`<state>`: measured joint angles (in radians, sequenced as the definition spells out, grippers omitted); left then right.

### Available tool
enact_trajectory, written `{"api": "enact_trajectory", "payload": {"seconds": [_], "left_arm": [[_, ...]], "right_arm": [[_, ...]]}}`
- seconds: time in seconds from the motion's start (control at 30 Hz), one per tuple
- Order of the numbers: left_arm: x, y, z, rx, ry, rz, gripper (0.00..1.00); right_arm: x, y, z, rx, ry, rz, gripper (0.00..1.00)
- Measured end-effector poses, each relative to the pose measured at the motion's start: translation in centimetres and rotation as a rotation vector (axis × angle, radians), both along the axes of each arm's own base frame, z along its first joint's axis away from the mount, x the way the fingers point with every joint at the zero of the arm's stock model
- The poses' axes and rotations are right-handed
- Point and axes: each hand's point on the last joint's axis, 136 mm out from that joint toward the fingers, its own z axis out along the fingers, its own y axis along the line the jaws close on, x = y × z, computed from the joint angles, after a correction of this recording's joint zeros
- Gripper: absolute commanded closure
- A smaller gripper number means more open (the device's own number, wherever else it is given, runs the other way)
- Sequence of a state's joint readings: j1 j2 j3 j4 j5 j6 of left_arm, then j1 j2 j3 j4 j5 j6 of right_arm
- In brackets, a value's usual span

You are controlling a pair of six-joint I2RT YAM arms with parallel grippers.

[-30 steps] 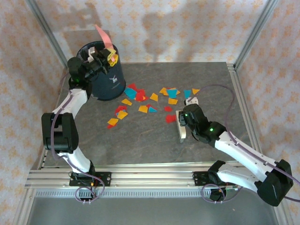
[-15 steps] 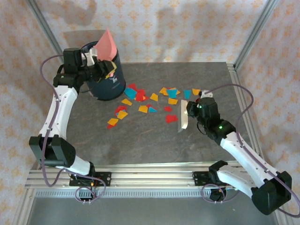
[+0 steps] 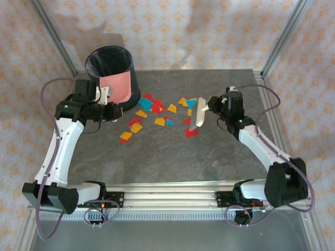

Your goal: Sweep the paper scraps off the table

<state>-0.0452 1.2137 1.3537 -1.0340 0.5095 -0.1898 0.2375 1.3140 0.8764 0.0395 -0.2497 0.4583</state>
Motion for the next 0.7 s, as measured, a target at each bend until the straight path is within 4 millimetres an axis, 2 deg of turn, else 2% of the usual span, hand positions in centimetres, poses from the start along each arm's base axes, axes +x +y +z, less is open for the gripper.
{"api": "enact_trajectory", "payload": {"seconds": [0.17, 0.4, 0.57, 0.7], "left_arm": [[-1.9, -0.3, -1.7, 0.038, 0.031, -0.035, 1.00], [-2.8, 0.1, -2.8, 0.092, 0.058, -0.051, 1.00], [-3.2, 0.0, -3.4, 0.101, 0.078, -0.065, 1.00], [-3.5, -0.4, -3.7, 0.099, 0.085, -0.082, 1.00]], "right_arm": [[3.0, 0.0, -1.4, 0.046, 0.022, -0.044, 1.00], [6.3, 0.1, -3.3, 0.086, 0.049, -0.075, 1.00], [6.7, 0.2, -4.9, 0.091, 0.084, -0.081, 1.00], [6.6, 0.2, -5.2, 0.085, 0.096, -0.081, 1.00]]}}
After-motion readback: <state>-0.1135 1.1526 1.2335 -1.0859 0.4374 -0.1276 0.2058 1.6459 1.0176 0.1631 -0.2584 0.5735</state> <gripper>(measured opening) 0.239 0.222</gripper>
